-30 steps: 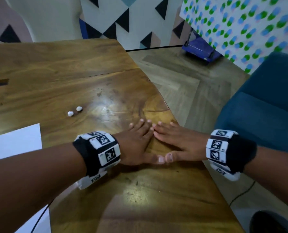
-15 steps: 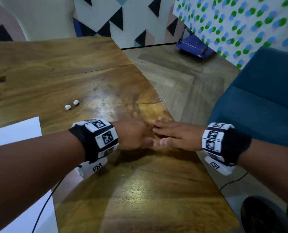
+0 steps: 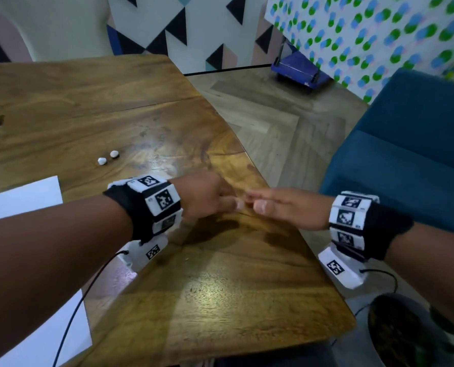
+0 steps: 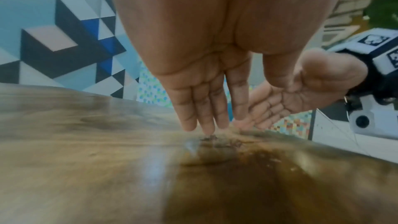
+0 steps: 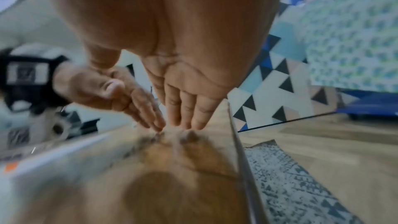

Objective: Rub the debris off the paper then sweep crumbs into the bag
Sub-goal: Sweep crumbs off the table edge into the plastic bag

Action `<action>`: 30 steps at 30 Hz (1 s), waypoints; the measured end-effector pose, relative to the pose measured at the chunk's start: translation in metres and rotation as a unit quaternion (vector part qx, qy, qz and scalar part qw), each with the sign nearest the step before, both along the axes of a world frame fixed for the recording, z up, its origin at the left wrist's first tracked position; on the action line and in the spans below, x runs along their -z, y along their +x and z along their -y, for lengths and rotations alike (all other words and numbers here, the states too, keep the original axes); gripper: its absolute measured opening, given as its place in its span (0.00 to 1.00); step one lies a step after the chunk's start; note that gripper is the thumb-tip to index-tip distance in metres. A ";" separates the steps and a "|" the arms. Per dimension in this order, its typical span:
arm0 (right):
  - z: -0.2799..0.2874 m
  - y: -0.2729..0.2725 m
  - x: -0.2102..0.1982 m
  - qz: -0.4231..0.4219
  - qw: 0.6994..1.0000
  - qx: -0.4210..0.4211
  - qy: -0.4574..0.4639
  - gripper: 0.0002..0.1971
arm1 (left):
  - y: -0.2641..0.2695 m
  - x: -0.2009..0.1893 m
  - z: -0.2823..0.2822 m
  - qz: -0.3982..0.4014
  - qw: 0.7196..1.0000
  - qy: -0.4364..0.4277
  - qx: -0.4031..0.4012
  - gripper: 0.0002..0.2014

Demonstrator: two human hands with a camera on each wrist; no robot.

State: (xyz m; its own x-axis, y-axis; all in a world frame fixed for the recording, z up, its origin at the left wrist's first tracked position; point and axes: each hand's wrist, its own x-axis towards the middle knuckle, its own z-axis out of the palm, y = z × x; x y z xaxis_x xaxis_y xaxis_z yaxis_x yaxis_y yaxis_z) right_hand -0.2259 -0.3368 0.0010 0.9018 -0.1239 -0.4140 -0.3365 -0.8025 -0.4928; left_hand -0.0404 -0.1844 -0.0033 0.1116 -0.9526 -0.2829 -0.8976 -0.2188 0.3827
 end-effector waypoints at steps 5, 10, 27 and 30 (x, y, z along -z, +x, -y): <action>-0.003 0.007 0.012 -0.005 0.990 0.061 -0.125 0.38 | 0.005 0.012 -0.008 0.053 0.996 0.024 -0.072 0.33; -0.030 -0.013 0.009 -0.027 0.997 0.014 -0.066 0.41 | -0.009 -0.003 -0.032 0.012 0.997 0.081 -0.006 0.35; -0.003 0.013 0.014 0.079 0.791 0.336 0.504 0.28 | -0.025 0.013 -0.013 -0.488 0.818 -0.050 -0.300 0.13; -0.009 -0.008 0.023 -0.050 0.779 0.240 0.577 0.32 | -0.029 0.018 -0.034 -0.495 0.832 0.079 -0.239 0.20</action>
